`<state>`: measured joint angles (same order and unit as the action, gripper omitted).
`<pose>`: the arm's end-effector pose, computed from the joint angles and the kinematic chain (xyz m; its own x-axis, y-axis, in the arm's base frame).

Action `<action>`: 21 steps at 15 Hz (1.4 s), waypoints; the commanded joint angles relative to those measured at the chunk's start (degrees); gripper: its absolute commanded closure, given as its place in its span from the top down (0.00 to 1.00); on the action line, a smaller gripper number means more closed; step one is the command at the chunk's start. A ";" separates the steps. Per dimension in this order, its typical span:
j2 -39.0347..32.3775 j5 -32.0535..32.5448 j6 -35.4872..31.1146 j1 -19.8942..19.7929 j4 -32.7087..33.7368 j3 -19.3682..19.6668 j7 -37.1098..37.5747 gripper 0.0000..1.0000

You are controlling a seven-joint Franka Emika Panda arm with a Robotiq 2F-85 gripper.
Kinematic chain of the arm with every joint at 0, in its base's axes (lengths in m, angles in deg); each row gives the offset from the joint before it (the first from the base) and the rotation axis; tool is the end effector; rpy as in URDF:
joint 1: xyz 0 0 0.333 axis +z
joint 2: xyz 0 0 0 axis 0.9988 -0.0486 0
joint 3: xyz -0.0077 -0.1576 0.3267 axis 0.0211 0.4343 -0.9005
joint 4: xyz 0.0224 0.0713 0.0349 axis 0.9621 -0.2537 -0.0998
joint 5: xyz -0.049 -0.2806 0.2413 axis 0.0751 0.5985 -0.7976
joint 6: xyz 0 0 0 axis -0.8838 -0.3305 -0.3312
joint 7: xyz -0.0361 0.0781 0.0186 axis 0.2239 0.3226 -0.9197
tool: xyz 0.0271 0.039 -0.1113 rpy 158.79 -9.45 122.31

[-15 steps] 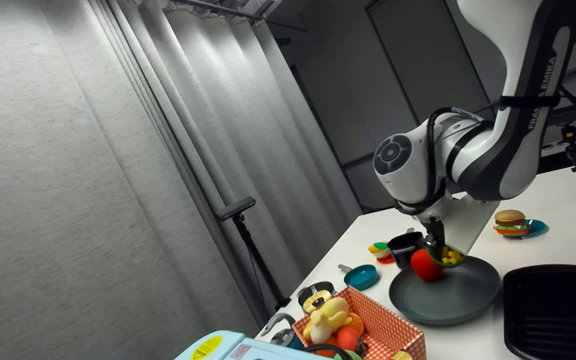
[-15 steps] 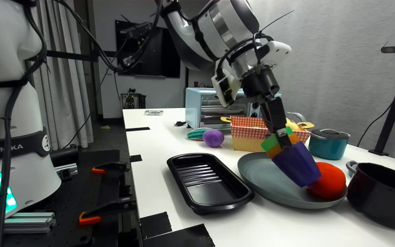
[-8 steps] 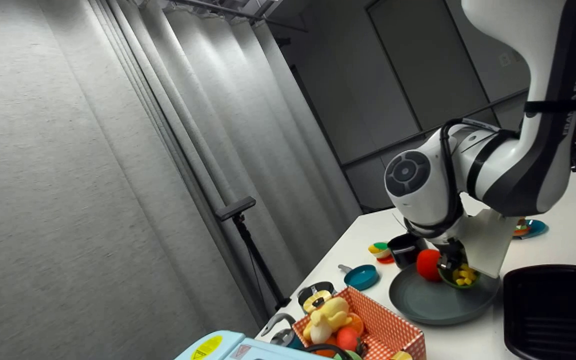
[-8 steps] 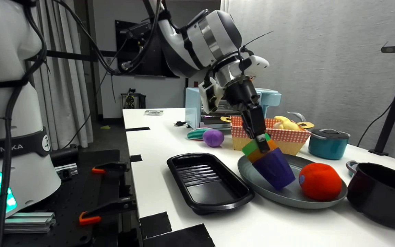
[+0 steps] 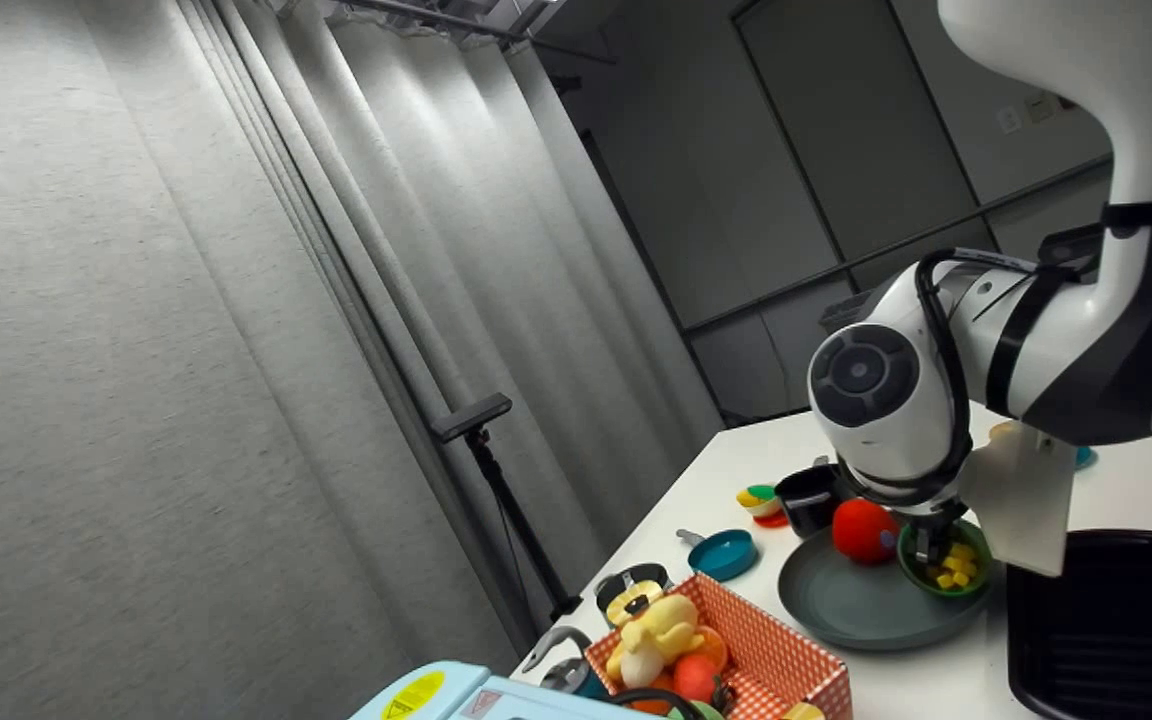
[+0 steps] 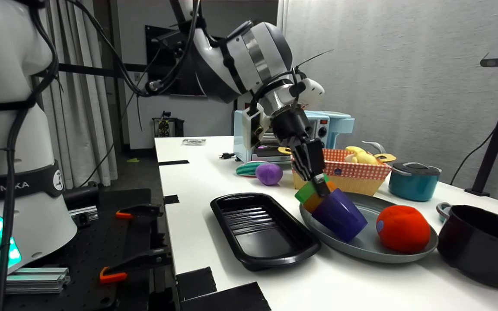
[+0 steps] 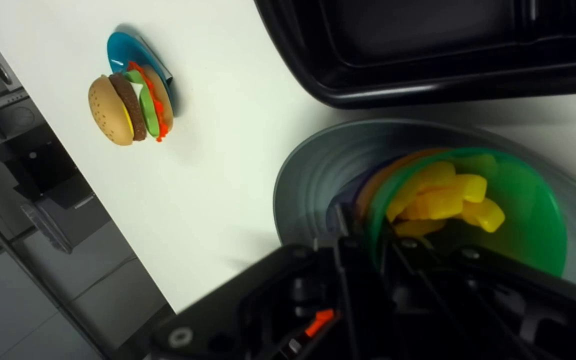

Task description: Lay the stack of plastic cups on the grey plate

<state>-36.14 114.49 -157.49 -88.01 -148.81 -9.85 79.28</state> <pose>0.4843 -0.0501 0.2837 0.9290 -0.1376 0.3435 -0.3264 -0.7421 0.5854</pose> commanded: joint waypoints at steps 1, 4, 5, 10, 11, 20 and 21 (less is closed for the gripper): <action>-0.36 2.47 -1.78 -0.13 -0.59 -0.50 1.86 0.02; -1.13 2.65 -1.66 -0.15 0.24 -0.75 1.86 0.40; -1.41 2.80 -1.61 -0.17 0.35 -0.82 1.82 0.48; -1.94 3.28 -1.37 -0.10 0.42 -0.98 1.87 0.86; -1.98 3.39 -1.35 -0.09 0.42 -1.01 1.85 0.92; 1.39 2.28 -1.29 0.33 -0.78 -2.04 1.06 1.00; 2.48 2.20 -1.34 0.42 -1.26 -2.31 0.97 1.00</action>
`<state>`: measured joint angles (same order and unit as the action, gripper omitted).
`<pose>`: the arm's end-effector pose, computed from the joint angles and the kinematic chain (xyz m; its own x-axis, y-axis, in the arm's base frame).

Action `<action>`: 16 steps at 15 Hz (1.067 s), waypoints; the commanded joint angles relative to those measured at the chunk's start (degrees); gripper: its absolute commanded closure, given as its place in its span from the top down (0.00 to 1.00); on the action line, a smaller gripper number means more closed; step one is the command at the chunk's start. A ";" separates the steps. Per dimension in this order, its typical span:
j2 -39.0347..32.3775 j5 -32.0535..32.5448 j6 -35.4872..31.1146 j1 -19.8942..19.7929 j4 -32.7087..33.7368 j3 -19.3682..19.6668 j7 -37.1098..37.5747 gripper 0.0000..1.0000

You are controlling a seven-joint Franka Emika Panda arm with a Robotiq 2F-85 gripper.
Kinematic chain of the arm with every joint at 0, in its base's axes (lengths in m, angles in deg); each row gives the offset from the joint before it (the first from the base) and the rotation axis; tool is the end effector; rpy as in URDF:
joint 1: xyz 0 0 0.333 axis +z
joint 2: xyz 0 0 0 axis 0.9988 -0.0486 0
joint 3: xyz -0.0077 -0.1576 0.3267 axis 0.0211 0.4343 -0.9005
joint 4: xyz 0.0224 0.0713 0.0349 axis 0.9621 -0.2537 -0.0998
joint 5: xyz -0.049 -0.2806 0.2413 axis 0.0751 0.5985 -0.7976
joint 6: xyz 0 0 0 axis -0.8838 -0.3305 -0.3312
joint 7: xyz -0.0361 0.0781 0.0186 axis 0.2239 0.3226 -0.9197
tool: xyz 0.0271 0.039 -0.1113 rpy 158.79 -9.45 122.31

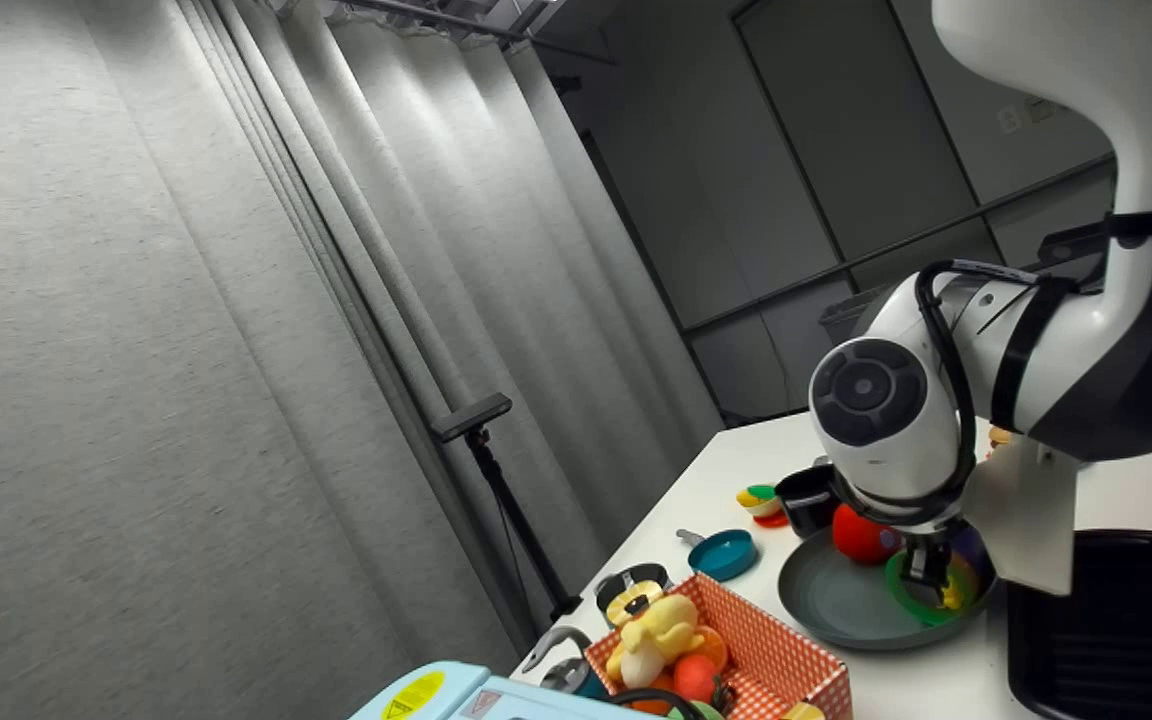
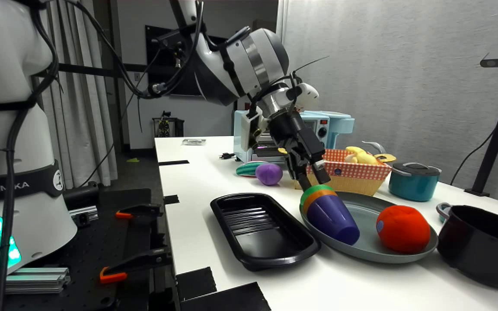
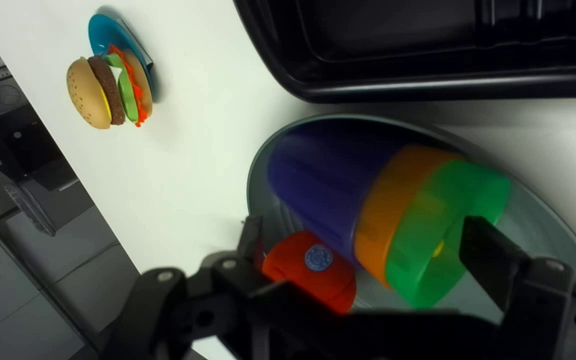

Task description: Lay the stack of plastic cups on the grey plate

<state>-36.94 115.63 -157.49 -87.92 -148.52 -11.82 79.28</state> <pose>0.4873 -0.0328 0.2786 0.9381 -0.0874 0.3351 -0.2816 -0.7555 0.5915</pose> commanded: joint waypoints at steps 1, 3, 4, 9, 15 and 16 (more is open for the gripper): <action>4.29 0.67 -1.48 0.37 -1.98 -0.62 0.81 1.00; 6.79 -0.49 -1.54 0.45 -2.98 -1.28 0.34 1.00; 8.19 -1.20 -1.47 0.52 -3.55 -1.58 0.16 1.00; 15.39 -8.48 -1.36 0.52 -6.41 -2.24 -1.56 1.00; 26.54 -32.23 -0.32 0.73 -9.98 -1.32 -12.75 1.00; 28.42 -36.37 0.31 0.74 -10.28 -1.30 -14.91 1.00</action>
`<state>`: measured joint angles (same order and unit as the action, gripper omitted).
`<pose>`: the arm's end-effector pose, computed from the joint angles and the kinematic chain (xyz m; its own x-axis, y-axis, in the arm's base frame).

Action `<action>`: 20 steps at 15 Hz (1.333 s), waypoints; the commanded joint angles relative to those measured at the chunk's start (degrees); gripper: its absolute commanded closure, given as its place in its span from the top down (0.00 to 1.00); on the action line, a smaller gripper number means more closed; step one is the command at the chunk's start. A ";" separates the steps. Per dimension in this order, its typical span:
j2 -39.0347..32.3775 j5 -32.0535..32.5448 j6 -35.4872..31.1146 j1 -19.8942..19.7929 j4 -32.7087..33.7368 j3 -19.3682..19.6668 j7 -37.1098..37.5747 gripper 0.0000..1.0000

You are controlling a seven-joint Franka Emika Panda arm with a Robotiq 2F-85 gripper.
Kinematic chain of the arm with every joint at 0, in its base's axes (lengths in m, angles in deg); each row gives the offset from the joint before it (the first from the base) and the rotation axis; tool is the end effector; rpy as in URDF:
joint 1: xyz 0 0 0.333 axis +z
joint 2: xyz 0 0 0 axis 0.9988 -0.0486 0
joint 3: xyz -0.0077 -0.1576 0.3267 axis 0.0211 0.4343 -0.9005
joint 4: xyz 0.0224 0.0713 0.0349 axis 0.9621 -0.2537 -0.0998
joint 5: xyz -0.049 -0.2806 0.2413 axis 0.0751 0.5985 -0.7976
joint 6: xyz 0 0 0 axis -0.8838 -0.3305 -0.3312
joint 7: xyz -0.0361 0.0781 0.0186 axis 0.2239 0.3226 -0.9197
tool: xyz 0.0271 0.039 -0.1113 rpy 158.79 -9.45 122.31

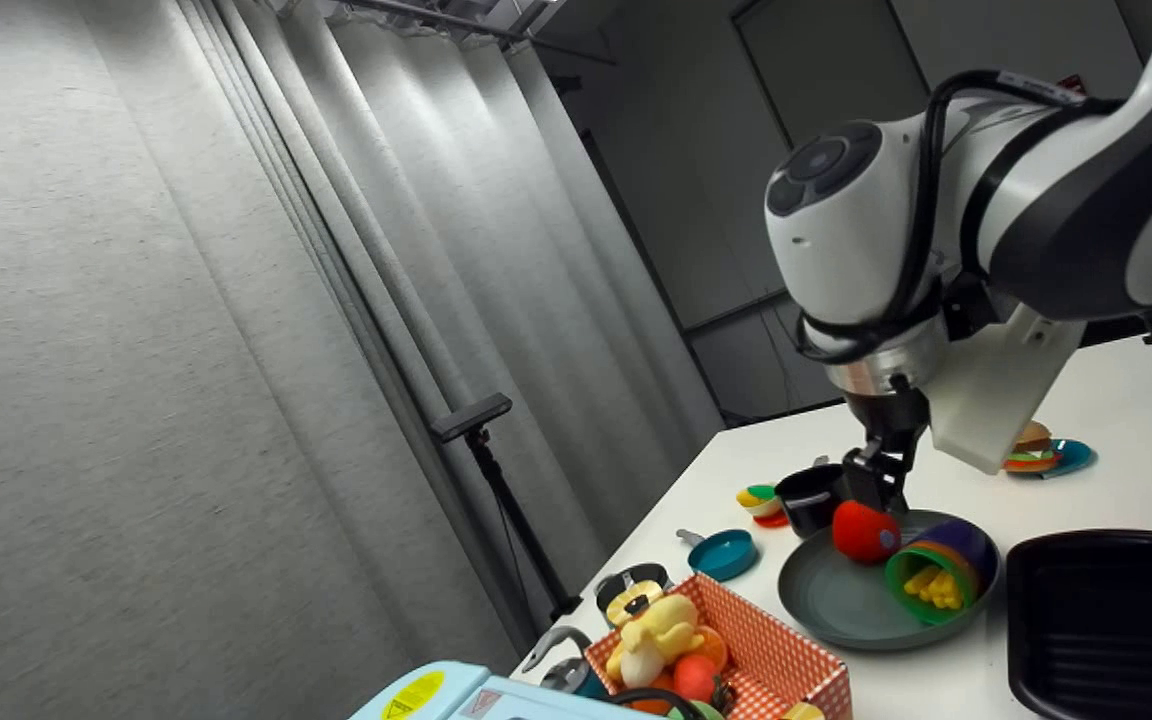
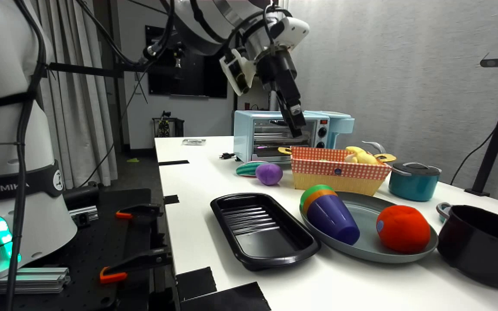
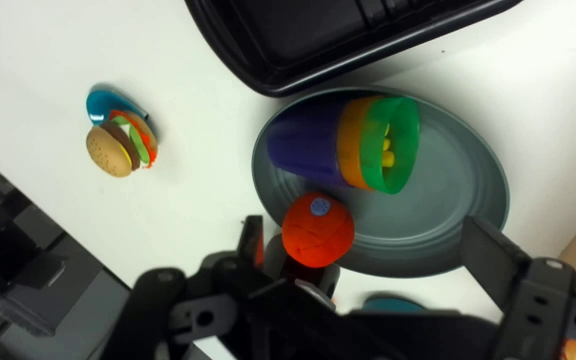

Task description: Lay the stack of plastic cups on the grey plate

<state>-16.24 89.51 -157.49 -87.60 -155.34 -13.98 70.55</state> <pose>0.4389 -0.0084 0.3981 0.8357 -0.3561 0.4180 -0.5048 -0.7980 0.3294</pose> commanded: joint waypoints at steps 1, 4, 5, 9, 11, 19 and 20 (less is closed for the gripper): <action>9.79 -14.13 0.79 0.34 -3.88 0.80 -8.17 1.00; 15.19 -21.21 2.18 -0.79 -4.74 -0.50 -11.94 1.00; 16.85 -22.46 2.55 -1.27 -5.10 -1.00 -12.82 1.00; 22.86 -24.72 5.70 -2.62 -6.56 -2.63 -15.86 1.00; 25.53 -25.20 7.75 -2.99 -7.04 -3.19 -17.20 1.00; 24.50 -24.66 7.76 -4.35 -6.21 -4.75 -16.87 1.00; 24.50 -24.66 7.76 -4.36 -6.26 -4.75 -16.87 1.00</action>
